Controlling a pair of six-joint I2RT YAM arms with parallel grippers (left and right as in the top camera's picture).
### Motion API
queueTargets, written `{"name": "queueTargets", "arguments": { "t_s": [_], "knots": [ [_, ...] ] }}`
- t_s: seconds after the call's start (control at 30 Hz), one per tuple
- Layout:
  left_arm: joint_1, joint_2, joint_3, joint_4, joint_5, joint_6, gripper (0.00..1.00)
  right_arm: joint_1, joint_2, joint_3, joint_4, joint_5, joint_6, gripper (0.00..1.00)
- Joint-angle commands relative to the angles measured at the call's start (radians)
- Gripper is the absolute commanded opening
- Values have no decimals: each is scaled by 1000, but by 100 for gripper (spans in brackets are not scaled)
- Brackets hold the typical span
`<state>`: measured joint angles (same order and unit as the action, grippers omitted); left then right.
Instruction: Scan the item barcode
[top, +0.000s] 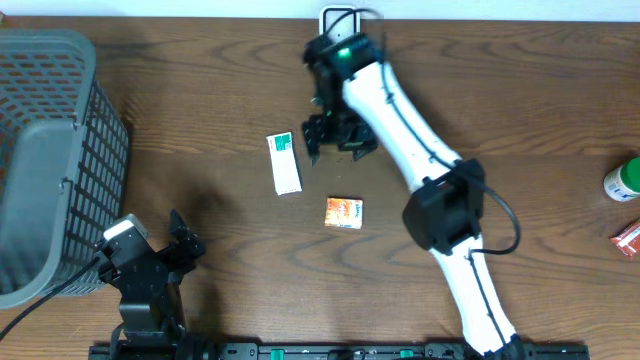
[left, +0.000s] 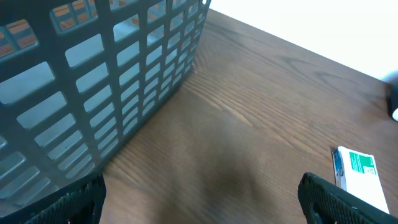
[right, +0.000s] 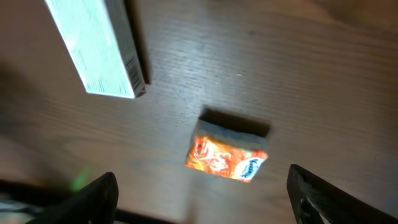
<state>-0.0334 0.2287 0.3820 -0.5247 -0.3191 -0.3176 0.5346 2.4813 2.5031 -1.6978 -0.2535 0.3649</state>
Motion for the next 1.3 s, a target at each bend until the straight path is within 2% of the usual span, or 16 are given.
{"name": "queueTargets", "arguments": {
  "t_s": [0.0, 0.07, 0.23, 0.3, 0.6, 0.77, 0.93, 1.27],
  "knots": [
    [4, -2, -1, 1, -3, -2, 99, -34, -28, -29, -2, -70, 43, 85],
    [4, -2, -1, 1, -3, -2, 99, -37, -28, -83, -2, -69, 47, 91],
    [4, -2, -1, 1, -3, -2, 99, -27, -28, -251, -1, -63, 105, 95],
    [4, -2, -1, 1, -3, -2, 99, -21, -28, -300, -1, -46, 131, 99],
    [4, -2, -1, 1, -3, -2, 98, 19, -28, -365, 8, -2, 212, 99],
    [4, -2, -1, 1, -3, -2, 99, 59, -28, -367, 95, 71, 236, 99],
    [4, -2, -1, 1, -3, -2, 98, 92, -28, -392, 101, 90, 282, 99],
    [4, -2, -1, 1, -3, -2, 99, 108, -28, -534, 181, 90, 301, 99]
  ]
}}
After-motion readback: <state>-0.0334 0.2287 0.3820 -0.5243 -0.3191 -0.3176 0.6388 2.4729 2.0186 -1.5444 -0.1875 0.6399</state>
